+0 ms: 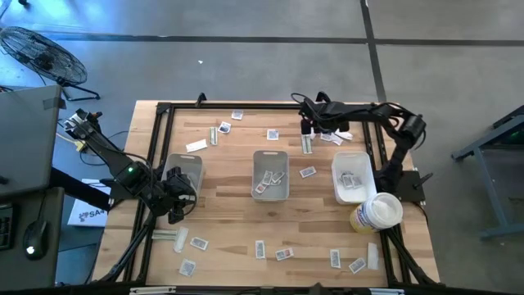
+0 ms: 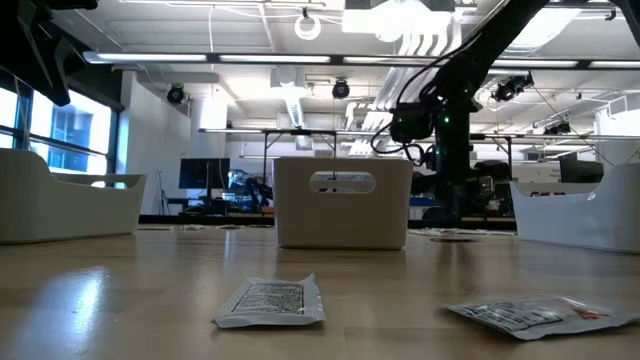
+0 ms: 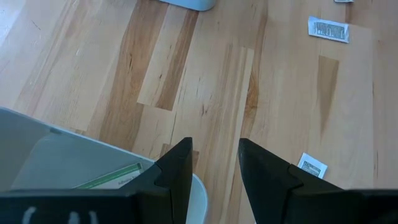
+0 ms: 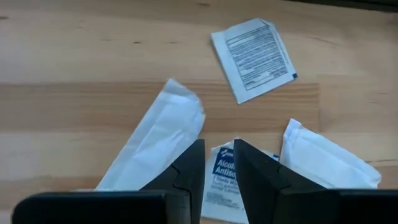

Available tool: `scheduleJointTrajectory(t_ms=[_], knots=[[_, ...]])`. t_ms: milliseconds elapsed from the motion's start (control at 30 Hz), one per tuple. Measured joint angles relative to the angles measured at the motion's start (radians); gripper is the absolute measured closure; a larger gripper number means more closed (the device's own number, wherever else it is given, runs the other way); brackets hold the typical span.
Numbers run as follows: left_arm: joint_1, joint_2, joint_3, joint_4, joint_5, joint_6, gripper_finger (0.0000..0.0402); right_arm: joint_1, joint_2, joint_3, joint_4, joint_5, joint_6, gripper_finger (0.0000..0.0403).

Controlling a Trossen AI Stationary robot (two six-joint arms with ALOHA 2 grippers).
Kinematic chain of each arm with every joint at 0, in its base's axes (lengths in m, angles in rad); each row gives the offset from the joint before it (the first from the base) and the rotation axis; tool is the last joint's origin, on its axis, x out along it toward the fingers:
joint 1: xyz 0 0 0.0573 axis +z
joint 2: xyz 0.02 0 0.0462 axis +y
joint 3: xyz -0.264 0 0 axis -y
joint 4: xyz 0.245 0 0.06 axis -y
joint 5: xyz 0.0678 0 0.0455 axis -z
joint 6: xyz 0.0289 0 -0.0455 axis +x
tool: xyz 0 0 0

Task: Pick & Place First Aid Supplies
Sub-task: Put the alcohol pad into the white bin

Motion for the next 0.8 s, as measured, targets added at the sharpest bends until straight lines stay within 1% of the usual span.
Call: scheduleJointTrajectory(t_ms=[567, 800], knots=[[0.0, 0.0, 0.0, 0.0, 0.0, 0.0, 0.0273, -0.021, 0.013, -0.001, 0.028, -0.003, 0.072, 0.0325], [0.0, 0.0, 0.0, 0.0, 0.0, 0.0, 0.0273, -0.021, 0.058, -0.001, 0.028, -0.011, 0.074, 0.0325]])
